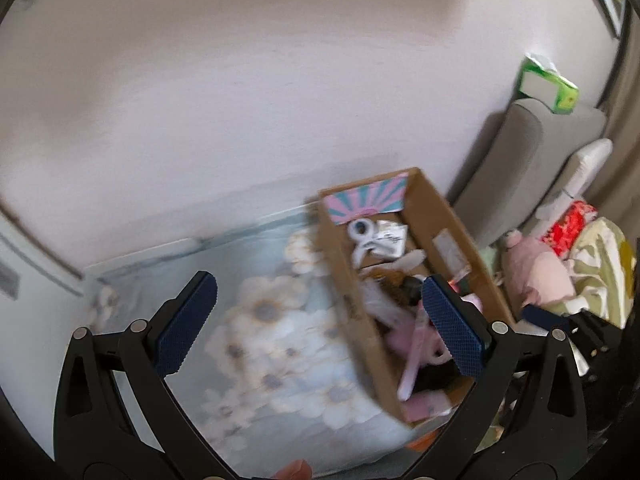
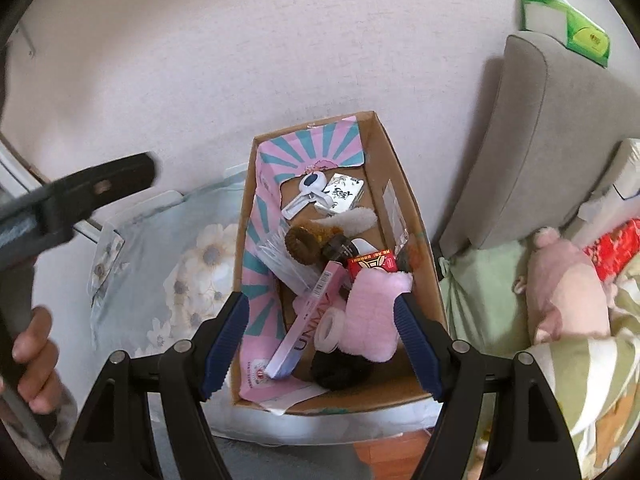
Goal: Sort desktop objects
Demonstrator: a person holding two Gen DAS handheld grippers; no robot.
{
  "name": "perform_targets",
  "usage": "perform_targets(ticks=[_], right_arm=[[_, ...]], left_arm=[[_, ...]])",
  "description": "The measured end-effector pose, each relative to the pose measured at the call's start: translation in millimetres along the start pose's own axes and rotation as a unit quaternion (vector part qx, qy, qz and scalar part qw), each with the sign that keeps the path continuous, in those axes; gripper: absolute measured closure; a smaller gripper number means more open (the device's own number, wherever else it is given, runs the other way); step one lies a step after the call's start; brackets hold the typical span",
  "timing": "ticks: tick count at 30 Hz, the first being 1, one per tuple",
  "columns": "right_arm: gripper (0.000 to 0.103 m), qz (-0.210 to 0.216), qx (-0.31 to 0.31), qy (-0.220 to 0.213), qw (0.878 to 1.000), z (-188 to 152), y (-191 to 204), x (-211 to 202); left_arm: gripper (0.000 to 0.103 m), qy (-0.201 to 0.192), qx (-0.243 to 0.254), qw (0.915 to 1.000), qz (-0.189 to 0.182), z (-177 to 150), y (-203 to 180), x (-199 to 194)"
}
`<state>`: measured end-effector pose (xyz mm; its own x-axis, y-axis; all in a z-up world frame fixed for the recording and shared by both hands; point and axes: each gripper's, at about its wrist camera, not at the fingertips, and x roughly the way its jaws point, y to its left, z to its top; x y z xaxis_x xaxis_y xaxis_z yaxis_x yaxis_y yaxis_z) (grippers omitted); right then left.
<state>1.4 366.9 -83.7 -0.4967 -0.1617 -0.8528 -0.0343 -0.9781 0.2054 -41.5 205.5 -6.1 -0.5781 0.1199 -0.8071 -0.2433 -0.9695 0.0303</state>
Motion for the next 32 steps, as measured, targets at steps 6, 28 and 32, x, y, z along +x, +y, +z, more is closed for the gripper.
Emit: perform_targets(ticks=[6,28,32], right_arm=[[0.032,-0.026,-0.017,0.000,1.000,7,30,-18],[0.032,-0.036,-0.081,-0.005,0.996,13,136,-9],[0.032,-0.043,-0.086,-0.008,0.995,12,144,-10]], left_arm=[[0.001,0.006,-0.035,0.9985,0.042,-10,42,-26],[0.001,-0.005,-0.105,0.9910,0.083,-43,144,-69],[0.001,-0.009,-0.105,0.9914,0.078,-44,146,-67]])
